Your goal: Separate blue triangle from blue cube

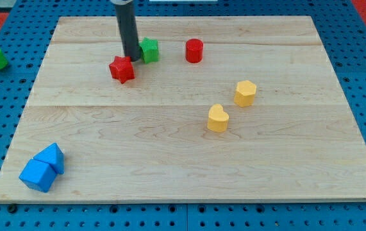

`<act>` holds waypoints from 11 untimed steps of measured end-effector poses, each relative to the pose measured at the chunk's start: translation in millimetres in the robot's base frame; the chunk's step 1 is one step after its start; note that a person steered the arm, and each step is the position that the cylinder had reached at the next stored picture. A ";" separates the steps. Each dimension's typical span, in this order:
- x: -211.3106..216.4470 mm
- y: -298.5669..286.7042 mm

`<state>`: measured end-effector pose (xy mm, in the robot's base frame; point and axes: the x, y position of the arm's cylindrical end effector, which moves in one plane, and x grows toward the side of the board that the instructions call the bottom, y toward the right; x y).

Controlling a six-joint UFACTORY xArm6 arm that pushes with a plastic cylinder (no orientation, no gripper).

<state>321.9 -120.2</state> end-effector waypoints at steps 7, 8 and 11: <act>295.3 -122.9; 276.0 -115.2; 244.1 -80.9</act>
